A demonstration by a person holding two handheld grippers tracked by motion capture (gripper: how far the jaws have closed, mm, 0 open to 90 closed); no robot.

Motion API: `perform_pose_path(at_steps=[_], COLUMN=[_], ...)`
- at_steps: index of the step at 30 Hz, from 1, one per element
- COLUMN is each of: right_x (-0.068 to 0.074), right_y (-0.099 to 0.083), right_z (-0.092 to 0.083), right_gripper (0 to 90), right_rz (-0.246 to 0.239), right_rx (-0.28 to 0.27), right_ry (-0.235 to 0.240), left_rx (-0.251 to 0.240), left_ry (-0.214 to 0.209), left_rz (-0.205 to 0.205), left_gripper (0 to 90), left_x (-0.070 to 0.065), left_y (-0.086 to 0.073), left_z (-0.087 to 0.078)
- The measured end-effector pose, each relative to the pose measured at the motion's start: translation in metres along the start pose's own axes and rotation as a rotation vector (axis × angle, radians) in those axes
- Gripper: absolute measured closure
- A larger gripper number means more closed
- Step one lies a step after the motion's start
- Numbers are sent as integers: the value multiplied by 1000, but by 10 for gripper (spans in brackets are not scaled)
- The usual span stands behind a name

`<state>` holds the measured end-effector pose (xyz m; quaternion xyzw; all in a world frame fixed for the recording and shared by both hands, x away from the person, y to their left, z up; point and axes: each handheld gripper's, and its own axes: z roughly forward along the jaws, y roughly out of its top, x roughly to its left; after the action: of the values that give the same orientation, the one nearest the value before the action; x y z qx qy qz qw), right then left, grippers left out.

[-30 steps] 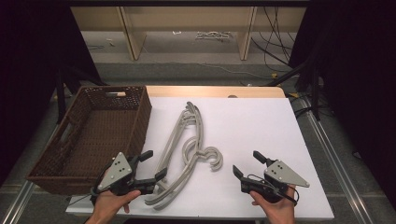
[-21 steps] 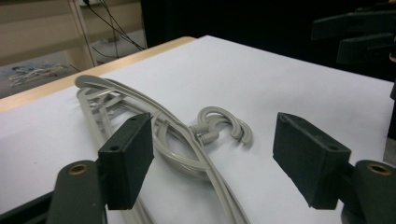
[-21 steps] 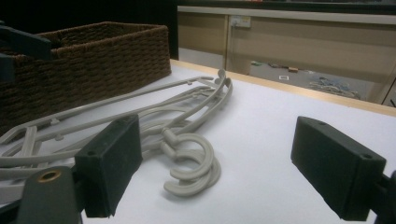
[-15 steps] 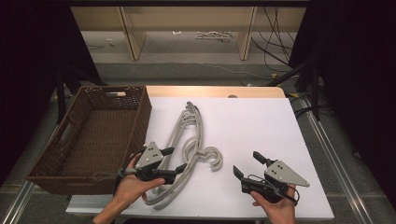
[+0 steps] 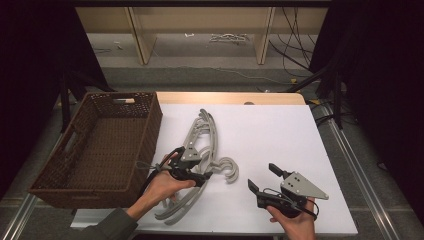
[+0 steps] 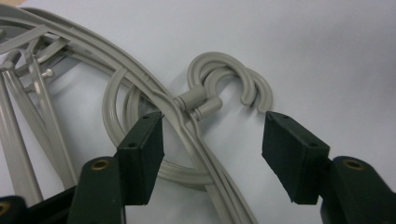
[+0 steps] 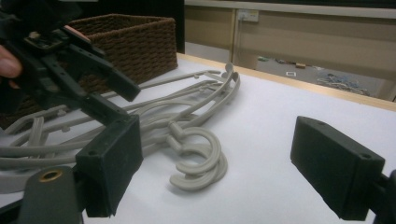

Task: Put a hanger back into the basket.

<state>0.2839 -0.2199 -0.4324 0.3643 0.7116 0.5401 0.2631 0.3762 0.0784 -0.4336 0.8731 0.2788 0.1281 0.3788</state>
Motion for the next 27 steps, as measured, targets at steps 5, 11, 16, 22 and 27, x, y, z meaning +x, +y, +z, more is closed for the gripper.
perform_pose_path(at_steps=[5, 11, 16, 22, 27], right_x=[1, 3, 2, 3, 3], right_y=[0, -1, -1, -1, -1], right_z=[1, 2, 2, 3, 4], right_gripper=[177, 178, 178, 179, 182], right_rz=[-2, -9, -10, -11, -14], right_rx=[-7, 11, 13, 9, 10], right_ry=[10, 17, 21, 24, 24], left_rx=[59, 126, 168, 220, 260], left_ry=[20, 22, 18, 14, 12], left_rz=[-8, 9, -4, -31, -80], left_gripper=[400, 445, 483, 519, 553], left_x=[2, 4, 5, 12, 15], left_y=[5, 11, 14, 18, 19], left_z=[13, 27, 33, 38, 44])
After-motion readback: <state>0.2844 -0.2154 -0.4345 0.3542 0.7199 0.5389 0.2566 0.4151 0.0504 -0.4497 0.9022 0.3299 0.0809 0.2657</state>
